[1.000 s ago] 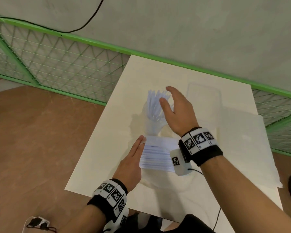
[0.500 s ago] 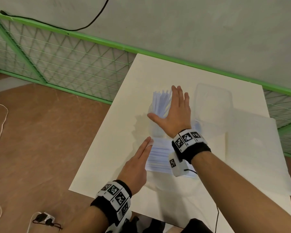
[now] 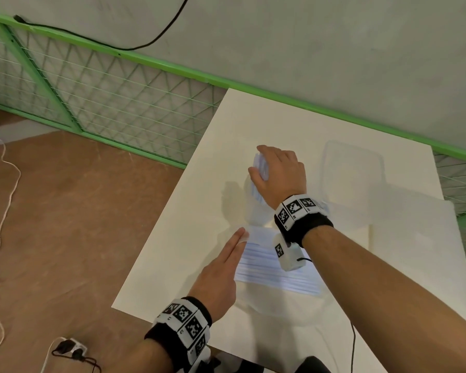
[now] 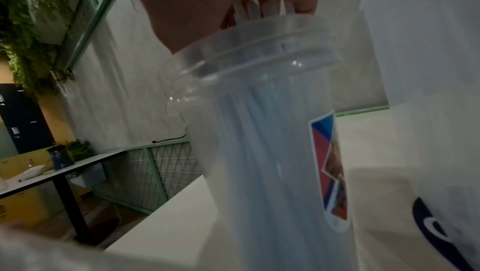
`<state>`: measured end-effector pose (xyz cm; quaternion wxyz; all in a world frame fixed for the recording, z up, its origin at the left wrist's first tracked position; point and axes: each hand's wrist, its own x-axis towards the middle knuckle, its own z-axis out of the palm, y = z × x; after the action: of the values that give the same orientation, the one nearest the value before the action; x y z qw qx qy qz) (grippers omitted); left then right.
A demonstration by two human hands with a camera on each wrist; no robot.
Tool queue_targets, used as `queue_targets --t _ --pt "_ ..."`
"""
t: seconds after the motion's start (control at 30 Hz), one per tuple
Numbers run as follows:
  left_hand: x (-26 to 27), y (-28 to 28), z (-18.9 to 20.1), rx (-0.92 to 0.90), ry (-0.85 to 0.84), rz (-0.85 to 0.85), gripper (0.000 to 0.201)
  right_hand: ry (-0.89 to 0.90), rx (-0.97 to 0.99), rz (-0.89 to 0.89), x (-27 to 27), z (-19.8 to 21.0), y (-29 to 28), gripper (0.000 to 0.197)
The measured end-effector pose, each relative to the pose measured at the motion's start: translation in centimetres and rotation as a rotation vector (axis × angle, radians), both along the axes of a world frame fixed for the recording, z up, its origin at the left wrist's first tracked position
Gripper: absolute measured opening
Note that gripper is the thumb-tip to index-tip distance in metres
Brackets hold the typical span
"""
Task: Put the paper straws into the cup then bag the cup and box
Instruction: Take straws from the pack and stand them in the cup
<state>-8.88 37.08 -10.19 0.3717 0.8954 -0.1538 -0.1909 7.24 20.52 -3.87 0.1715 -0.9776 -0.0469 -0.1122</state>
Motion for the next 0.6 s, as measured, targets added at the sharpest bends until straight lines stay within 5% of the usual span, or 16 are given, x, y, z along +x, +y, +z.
queue_targets --t 0.3,0.5,0.6 --pt "1.1 -0.4 0.3 0.013 0.002 0.007 0.105 0.019 0.005 -0.005 0.4 0.4 0.1 0.032" --pt "1.5 -0.7 0.5 0.011 0.001 0.024 0.104 0.022 0.184 0.022 1.0 1.4 -0.1 0.024" --pt "1.6 -0.7 0.7 0.001 0.004 0.028 0.103 0.080 0.101 0.019 1.3 1.4 -0.7 0.022"
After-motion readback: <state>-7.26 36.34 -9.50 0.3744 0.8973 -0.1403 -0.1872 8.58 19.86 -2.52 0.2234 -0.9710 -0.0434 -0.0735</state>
